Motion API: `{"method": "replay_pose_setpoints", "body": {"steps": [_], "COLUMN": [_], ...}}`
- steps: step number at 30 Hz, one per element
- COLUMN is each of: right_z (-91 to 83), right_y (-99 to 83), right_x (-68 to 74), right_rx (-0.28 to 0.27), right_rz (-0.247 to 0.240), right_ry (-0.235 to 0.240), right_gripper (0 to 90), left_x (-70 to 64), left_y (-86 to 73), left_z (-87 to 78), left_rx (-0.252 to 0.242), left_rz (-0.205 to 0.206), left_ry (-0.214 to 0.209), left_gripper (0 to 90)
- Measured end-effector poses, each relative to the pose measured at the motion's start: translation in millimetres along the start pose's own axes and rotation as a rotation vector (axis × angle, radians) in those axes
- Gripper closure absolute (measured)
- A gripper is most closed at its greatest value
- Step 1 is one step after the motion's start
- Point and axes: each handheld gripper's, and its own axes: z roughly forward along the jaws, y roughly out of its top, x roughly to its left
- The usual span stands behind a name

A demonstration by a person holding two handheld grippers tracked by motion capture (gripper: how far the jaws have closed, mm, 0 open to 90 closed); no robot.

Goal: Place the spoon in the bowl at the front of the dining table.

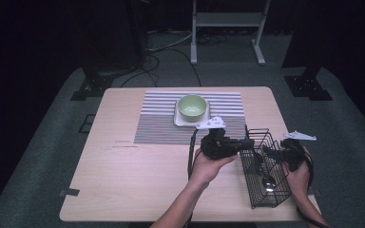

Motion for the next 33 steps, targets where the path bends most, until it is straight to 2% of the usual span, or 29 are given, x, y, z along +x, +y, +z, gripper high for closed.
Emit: {"method": "replay_pose_setpoints", "body": {"steps": [7,33], "right_z": [0.0,0.2], "right_y": [0.0,0.1], "right_x": [0.1,0.2], "right_rx": [0.001,0.002], "right_rz": [-0.003,-0.003], "right_ry": [0.0,0.0], "right_gripper": [16.1,16.1], "left_x": [0.0,-5.0], "left_y": [3.8,24.3], "left_z": [-1.9,-11.0], "left_rx": [-0.013,-0.051], "left_rz": [-0.018,-0.037], "left_ry": [-0.016,-0.064], "left_gripper": [88.8,88.8]}}
